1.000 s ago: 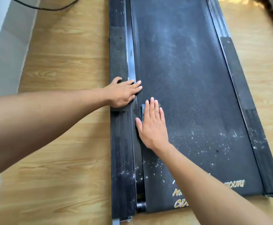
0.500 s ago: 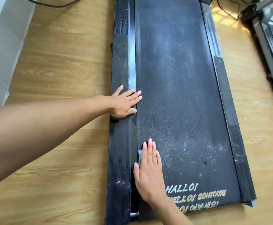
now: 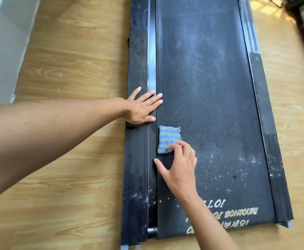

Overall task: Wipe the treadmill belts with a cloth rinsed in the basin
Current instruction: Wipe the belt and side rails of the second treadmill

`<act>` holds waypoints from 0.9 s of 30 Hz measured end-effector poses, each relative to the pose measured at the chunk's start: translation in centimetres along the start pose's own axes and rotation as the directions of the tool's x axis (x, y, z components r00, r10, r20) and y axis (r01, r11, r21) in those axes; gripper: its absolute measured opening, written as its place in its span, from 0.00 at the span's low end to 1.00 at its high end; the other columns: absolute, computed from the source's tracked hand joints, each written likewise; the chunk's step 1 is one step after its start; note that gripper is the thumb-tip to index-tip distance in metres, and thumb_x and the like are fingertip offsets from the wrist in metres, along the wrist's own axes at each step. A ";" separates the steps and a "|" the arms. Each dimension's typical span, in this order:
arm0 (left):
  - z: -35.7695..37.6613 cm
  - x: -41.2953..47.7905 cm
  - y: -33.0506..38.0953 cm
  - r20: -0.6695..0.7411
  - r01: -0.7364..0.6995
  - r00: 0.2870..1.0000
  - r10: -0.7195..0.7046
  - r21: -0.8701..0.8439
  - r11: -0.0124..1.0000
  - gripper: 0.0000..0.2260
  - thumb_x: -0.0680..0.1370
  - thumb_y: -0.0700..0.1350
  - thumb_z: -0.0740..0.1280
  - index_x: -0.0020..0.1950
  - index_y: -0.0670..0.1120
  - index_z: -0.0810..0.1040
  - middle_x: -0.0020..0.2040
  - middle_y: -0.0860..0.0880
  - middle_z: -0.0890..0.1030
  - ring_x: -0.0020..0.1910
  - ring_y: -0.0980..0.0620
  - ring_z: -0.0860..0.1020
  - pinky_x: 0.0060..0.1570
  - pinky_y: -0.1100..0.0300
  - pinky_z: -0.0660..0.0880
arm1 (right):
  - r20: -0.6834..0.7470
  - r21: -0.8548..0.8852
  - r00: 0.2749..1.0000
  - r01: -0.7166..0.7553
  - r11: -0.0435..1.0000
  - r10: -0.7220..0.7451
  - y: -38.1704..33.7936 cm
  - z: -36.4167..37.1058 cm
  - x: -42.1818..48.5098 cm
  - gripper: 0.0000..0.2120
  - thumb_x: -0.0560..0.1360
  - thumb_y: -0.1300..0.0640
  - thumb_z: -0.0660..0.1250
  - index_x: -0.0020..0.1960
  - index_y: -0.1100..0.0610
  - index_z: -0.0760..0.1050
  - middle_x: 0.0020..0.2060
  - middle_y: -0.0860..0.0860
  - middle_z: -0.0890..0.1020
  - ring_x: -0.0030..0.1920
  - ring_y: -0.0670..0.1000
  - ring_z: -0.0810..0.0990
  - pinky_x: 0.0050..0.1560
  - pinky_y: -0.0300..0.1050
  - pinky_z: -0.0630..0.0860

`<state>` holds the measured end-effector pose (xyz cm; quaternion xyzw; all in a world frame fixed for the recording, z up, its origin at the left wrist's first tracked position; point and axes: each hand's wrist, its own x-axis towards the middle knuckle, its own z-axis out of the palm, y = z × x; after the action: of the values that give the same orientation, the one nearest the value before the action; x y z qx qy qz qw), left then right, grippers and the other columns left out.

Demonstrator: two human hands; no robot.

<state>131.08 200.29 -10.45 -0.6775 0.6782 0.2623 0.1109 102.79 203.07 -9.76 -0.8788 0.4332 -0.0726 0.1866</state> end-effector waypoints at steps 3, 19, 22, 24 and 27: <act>0.0 0.0 -0.1 -0.008 0.003 1.000 -0.003 0.000 1.000 0.32 0.87 0.62 0.46 0.85 0.52 0.35 0.83 0.55 0.29 0.82 0.52 0.30 0.77 0.38 0.29 | 0.004 -0.050 0.996 0.084 0.995 -0.084 1.3 0.8 1.2 0.16 0.74 0.41 0.76 0.54 0.48 0.76 0.59 0.45 0.74 0.63 0.52 0.71 0.60 0.51 0.68; 0.2 0.0 0.0 -0.019 0.017 1.000 -0.017 0.015 1.000 0.32 0.87 0.62 0.46 0.85 0.53 0.35 0.83 0.55 0.30 0.83 0.52 0.32 0.78 0.38 0.30 | 0.261 -0.135 0.879 0.443 0.886 -0.400 3.2 -1.3 8.0 0.13 0.79 0.46 0.68 0.57 0.55 0.74 0.50 0.51 0.76 0.48 0.56 0.71 0.55 0.52 0.73; 0.2 0.0 0.0 -0.018 0.018 1.000 -0.018 0.013 1.000 0.32 0.87 0.63 0.46 0.85 0.53 0.35 0.83 0.56 0.30 0.83 0.52 0.32 0.78 0.38 0.30 | 0.244 -0.128 0.876 0.453 0.882 -0.415 3.4 -1.4 8.7 0.09 0.76 0.58 0.61 0.55 0.56 0.75 0.48 0.54 0.77 0.46 0.59 0.73 0.51 0.59 0.76; 0.1 -0.1 0.0 -0.018 0.015 1.000 -0.014 0.008 1.000 0.32 0.87 0.63 0.46 0.85 0.53 0.35 0.83 0.56 0.30 0.83 0.52 0.32 0.78 0.38 0.30 | 0.265 -0.144 0.889 0.419 0.896 -0.373 3.1 -1.5 8.9 0.13 0.73 0.58 0.56 0.54 0.55 0.74 0.47 0.52 0.76 0.47 0.58 0.72 0.48 0.59 0.78; 0.1 -0.1 0.0 -0.020 0.015 1.000 -0.015 0.003 1.000 0.32 0.87 0.62 0.47 0.85 0.53 0.36 0.83 0.56 0.30 0.83 0.53 0.32 0.78 0.38 0.31 | 0.280 -0.154 0.899 0.388 0.908 -0.337 3.0 -1.5 8.6 0.14 0.70 0.65 0.60 0.53 0.54 0.73 0.48 0.51 0.74 0.48 0.57 0.70 0.46 0.60 0.78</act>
<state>131.08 200.42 -10.52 -0.6848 0.6747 0.2538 0.1072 105.46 194.19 -9.86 -0.9609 0.2395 0.0490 0.1301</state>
